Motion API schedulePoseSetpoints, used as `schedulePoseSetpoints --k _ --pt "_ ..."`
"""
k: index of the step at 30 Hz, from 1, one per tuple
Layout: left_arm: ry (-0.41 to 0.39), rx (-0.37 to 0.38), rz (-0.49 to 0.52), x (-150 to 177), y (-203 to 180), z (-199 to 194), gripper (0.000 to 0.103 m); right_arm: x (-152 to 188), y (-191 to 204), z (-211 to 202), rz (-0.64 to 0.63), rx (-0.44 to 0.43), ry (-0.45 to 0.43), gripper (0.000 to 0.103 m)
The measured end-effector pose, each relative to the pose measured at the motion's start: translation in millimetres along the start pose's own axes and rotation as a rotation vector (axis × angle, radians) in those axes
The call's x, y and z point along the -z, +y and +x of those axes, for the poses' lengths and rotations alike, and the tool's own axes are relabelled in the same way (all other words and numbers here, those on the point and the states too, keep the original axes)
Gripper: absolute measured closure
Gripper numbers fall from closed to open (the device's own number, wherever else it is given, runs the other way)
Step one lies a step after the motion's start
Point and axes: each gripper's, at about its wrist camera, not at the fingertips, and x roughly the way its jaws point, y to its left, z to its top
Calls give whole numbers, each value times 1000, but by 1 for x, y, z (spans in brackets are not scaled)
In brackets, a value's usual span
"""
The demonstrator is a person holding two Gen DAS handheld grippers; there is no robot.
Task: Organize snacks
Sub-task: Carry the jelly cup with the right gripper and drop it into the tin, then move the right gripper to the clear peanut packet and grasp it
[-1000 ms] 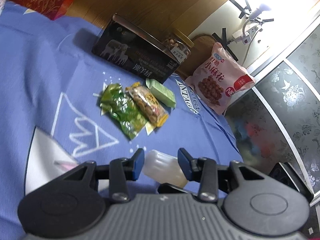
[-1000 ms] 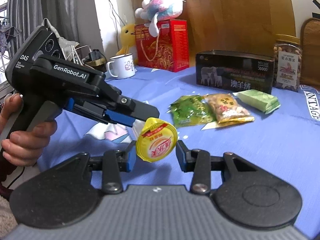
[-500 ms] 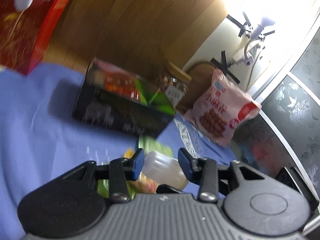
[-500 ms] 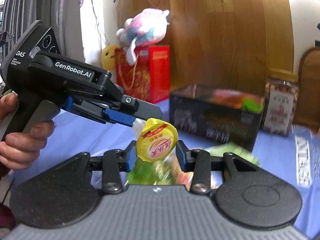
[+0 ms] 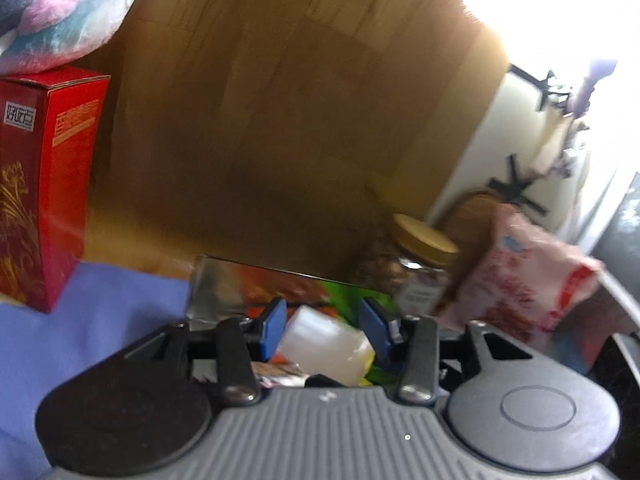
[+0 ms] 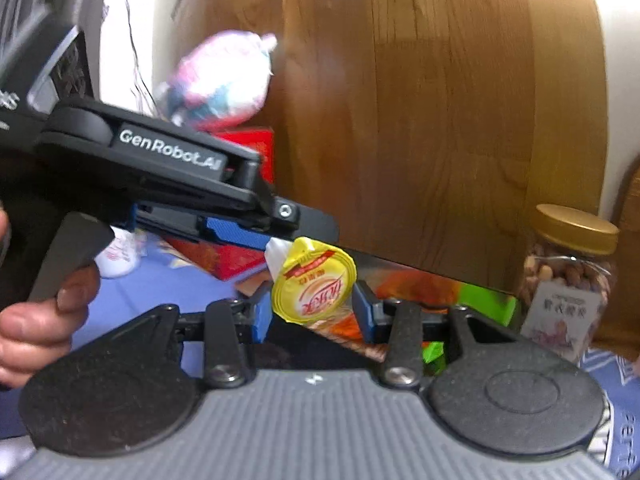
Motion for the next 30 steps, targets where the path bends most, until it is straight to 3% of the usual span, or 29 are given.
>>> schedulePoseSetpoints --k 4,12,19,25,27,30 --pt "18 -10 -13 9 7 4 61 5 -8 2 47 10 5 54" --pt "21 49 -31 46 -1 -40 60 33 -17 -63 175 23 -34 54" --pt "107 67 -23 107 -13 -69 60 82 -8 -100 304 9 66 54" --pt "156 47 -86 144 -2 -85 60 97 11 -97 286 3 158 51" --pt "160 36 -109 152 4 -94 60 95 19 -94 223 16 173 37" --pt "167 27 -134 160 10 -104 60 91 25 -78 143 39 199 35"
